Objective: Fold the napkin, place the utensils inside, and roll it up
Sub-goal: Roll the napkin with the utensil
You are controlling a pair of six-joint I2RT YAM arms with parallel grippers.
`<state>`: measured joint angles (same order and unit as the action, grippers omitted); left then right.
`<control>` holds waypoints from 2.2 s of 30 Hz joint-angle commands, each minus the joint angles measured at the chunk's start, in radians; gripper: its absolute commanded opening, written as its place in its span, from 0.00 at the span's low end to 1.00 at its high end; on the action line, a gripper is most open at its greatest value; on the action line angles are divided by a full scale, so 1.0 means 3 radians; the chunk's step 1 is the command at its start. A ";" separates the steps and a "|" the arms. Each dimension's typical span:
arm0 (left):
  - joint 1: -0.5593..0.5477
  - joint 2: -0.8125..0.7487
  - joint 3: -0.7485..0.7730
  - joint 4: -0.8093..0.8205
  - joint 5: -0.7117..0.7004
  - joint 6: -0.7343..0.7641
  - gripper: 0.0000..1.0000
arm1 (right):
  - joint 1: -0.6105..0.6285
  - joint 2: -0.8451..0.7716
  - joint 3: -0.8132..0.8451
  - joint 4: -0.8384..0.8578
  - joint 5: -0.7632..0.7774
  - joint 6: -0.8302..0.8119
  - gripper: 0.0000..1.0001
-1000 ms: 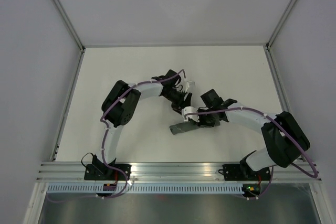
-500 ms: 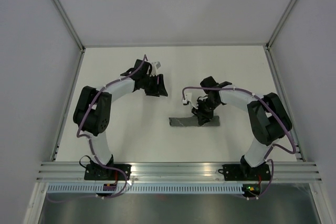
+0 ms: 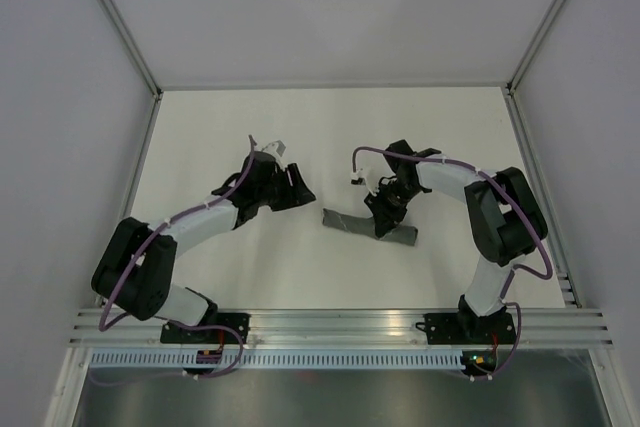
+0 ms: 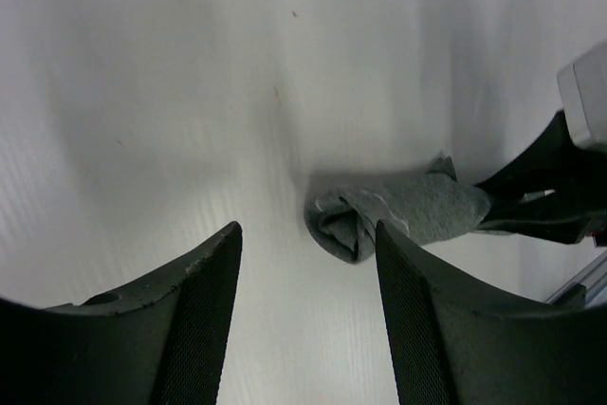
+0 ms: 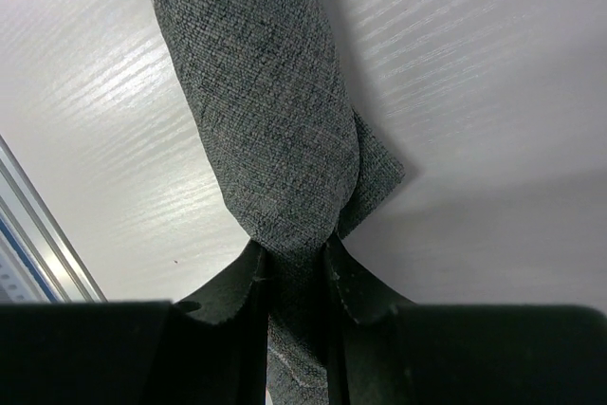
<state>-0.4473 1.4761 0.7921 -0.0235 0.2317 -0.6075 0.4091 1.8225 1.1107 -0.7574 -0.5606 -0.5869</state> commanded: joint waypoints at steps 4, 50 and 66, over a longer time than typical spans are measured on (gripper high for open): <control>-0.0798 -0.0288 -0.0503 0.0823 -0.0828 -0.1092 0.64 | 0.0007 0.0286 -0.0087 0.0484 0.0355 0.0473 0.03; -0.1858 0.1297 0.0974 -0.0586 -0.3022 -0.3145 0.58 | -0.0234 0.0495 0.0015 0.1241 -0.0146 0.1946 0.04; -0.1766 0.1241 0.0872 -0.0269 -0.3022 -0.2981 0.66 | -0.0290 0.0536 0.0056 0.1195 -0.0253 0.2028 0.04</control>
<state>-0.9932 1.8759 1.0641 -0.1364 -0.6506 -1.5135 0.3260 1.9312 1.1248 -0.4152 -0.7315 0.0391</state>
